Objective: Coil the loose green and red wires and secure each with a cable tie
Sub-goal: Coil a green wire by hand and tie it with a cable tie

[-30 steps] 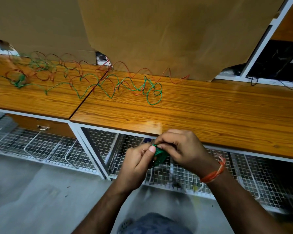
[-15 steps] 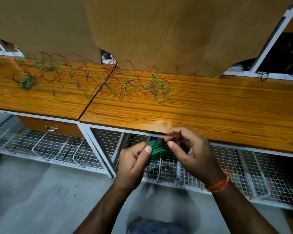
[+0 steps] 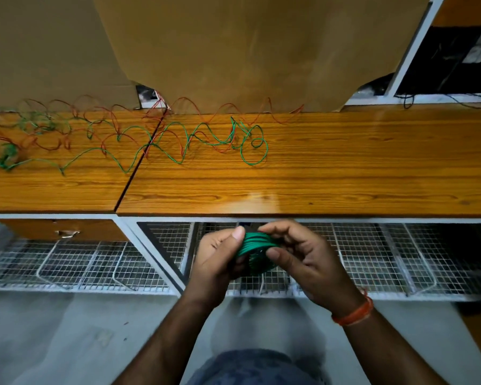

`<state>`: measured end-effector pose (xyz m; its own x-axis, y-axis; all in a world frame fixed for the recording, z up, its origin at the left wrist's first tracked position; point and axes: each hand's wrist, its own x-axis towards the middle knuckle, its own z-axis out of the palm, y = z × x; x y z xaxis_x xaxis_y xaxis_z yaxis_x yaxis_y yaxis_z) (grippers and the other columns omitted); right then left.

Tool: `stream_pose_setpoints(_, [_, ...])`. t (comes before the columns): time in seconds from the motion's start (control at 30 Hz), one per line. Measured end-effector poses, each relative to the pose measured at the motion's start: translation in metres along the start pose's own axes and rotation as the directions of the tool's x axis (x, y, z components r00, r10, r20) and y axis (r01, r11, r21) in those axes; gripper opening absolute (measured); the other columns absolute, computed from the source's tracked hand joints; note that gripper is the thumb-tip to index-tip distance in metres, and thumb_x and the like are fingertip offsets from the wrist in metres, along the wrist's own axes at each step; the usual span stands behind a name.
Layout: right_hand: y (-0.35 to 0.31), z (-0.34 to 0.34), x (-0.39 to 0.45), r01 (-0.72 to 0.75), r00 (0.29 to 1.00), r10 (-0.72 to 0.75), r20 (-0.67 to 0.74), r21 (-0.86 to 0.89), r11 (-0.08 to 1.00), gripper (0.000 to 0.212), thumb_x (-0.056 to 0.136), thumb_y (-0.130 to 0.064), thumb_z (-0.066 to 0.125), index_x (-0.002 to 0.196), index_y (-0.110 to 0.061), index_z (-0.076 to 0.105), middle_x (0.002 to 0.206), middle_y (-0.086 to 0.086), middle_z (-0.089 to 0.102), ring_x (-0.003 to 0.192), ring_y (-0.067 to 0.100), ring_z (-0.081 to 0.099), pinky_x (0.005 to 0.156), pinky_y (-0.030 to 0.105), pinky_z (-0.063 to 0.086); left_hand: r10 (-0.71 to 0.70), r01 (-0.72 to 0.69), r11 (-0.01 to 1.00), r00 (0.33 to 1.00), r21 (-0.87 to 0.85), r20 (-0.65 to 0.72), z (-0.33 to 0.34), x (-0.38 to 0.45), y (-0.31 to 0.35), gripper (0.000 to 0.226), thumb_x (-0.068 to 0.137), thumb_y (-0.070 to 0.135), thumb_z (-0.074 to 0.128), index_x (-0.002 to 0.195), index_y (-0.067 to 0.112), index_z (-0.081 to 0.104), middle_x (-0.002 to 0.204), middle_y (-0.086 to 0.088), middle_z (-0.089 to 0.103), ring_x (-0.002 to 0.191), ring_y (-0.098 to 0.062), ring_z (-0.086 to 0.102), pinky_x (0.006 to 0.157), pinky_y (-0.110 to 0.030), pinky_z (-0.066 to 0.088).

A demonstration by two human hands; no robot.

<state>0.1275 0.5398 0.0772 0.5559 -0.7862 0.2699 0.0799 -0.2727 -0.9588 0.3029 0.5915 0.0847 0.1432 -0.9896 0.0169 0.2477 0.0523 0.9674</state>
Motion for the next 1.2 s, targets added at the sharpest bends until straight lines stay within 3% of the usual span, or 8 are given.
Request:
stream_pose_setpoints(0.1, [0.0, -0.004, -0.002, -0.003, 0.989, 0.004, -0.149, 0.009, 1.0, 0.022, 0.098, -0.014, 0.062, 0.119, -0.019, 0.067, 0.111, -0.004, 0.075, 0.104, 0.014, 0.071, 0.087, 0.024, 0.055, 0.009, -0.011, 1.0, 0.997, -0.02, -0.079, 0.028, 0.007, -0.004, 0.051, 0.102, 0.034, 0.053, 0.053, 0.021, 0.057, 0.049, 0.006, 0.043, 0.043, -0.005, 0.038, 0.046, -0.019, 0.036])
stream_pose_setpoints(0.4, [0.002, -0.07, -0.014, -0.045, 0.871, 0.003, -0.492, -0.072, 0.996, 0.028, 0.098, -0.006, 0.063, 0.119, -0.023, 0.072, 0.081, -0.014, 0.075, 0.076, -0.001, 0.068, 0.077, 0.013, 0.051, 0.053, -0.066, 0.997, 0.96, -0.04, -0.277, 0.125, 0.037, -0.033, 0.038, 0.104, 0.034, 0.059, 0.078, 0.006, 0.062, 0.068, -0.027, 0.054, 0.067, -0.027, 0.055, 0.063, -0.035, 0.047])
stream_pose_setpoints(0.57, [0.003, -0.138, -0.03, -0.072, 0.824, 0.028, -0.565, -0.056, 0.996, 0.029, 0.099, -0.009, 0.063, 0.118, -0.03, 0.072, 0.083, -0.009, 0.076, 0.076, 0.001, 0.068, 0.077, 0.017, 0.052, 0.072, -0.071, 0.997, 0.964, 0.011, -0.255, 0.194, 0.046, -0.051, 0.032, 0.093, 0.038, 0.063, 0.103, 0.007, 0.063, 0.081, -0.025, 0.067, 0.078, -0.028, 0.066, 0.071, -0.037, 0.055])
stream_pose_setpoints(0.67, [0.004, -0.169, -0.043, -0.077, 0.825, 0.053, -0.563, -0.018, 0.997, 0.03, 0.1, -0.009, 0.061, 0.118, -0.031, 0.07, 0.081, -0.012, 0.075, 0.076, 0.0, 0.067, 0.078, 0.017, 0.052, 0.131, -0.114, 0.99, 0.962, 0.083, -0.239, 0.229, 0.051, -0.065, 0.028, 0.092, 0.035, 0.065, 0.112, 0.016, 0.06, 0.079, -0.007, 0.072, 0.08, -0.022, 0.07, 0.075, -0.035, 0.058])
stream_pose_setpoints(0.83, [0.01, -0.219, -0.064, -0.118, 0.848, 0.077, -0.524, -0.045, 0.992, 0.03, 0.106, -0.027, 0.054, 0.134, -0.033, 0.061, 0.098, -0.007, 0.075, 0.094, 0.005, 0.07, 0.086, 0.022, 0.053, 0.154, -0.142, 0.987, 0.97, 0.073, -0.188, 0.277, 0.065, -0.079, 0.019, 0.099, 0.028, 0.061, 0.111, 0.013, 0.057, 0.076, 0.0, 0.068, 0.072, -0.013, 0.067, 0.067, -0.027, 0.054])
stream_pose_setpoints(0.97, [0.021, -0.249, -0.068, -0.166, 0.835, 0.134, -0.533, -0.012, 0.986, 0.044, 0.104, -0.048, 0.042, 0.143, -0.034, 0.056, 0.132, -0.009, 0.067, 0.118, 0.007, 0.065, 0.1, 0.033, 0.052, 0.098, -0.092, 0.994, 0.988, 0.06, -0.118, 0.308, 0.085, -0.09, 0.025, 0.095, 0.031, 0.057, 0.108, 0.01, 0.057, 0.078, 0.002, 0.068, 0.067, -0.008, 0.064, 0.062, -0.023, 0.049])
stream_pose_setpoints(1.1, [0.029, -0.27, -0.052, -0.177, 0.724, 0.118, -0.679, -0.018, 0.984, 0.039, 0.103, -0.05, 0.037, 0.117, -0.03, 0.067, 0.102, -0.007, 0.071, 0.092, 0.012, 0.068, 0.077, 0.032, 0.056, 0.049, -0.045, 0.997, 0.997, 0.057, -0.066, 0.327, 0.115, -0.102, 0.022, 0.095, 0.031, 0.056, 0.106, 0.012, 0.057, 0.079, -0.004, 0.066, 0.069, -0.017, 0.064, 0.064, -0.032, 0.051])
stream_pose_setpoints(1.2, [0.042, -0.292, -0.035, -0.21, 0.637, 0.116, -0.762, -0.027, 0.977, 0.038, 0.103, -0.051, 0.038, 0.102, -0.025, 0.066, 0.081, -0.003, 0.068, 0.072, 0.012, 0.064, 0.061, 0.032, 0.051, 0.027, -0.026, 0.997, 0.999, 0.073, -0.023, 0.341, 0.144, -0.111, 0.021, 0.096, 0.03, 0.056, 0.107, 0.011, 0.055, 0.065, 0.003, 0.057, 0.053, -0.011, 0.053, 0.053, -0.026, 0.044])
